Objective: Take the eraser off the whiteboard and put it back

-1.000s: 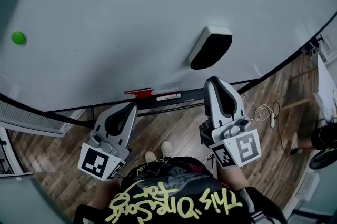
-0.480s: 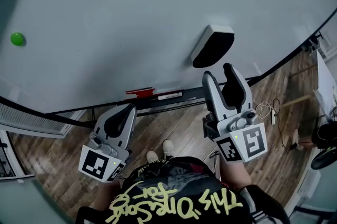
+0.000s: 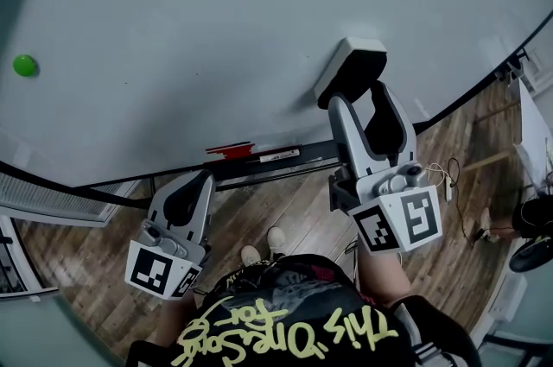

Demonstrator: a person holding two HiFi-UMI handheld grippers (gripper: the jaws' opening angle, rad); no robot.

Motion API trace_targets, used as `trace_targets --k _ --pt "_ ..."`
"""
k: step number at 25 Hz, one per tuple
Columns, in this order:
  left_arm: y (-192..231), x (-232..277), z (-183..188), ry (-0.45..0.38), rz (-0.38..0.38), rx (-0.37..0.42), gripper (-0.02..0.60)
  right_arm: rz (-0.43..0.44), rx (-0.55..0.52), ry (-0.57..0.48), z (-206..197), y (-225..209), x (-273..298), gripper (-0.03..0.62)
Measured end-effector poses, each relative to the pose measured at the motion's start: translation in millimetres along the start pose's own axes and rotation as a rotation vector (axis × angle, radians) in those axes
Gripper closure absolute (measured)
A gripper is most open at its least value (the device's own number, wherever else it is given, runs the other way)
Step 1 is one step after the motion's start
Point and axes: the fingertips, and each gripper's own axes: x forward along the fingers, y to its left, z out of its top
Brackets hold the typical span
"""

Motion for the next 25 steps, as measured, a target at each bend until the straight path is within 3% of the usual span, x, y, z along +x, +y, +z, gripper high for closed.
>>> trace_targets --k 25 --pt "3 -3 -2 0.007 0.039 0.002 0.571 -0.06 0.01 0.002 -5 -6 25 0.326"
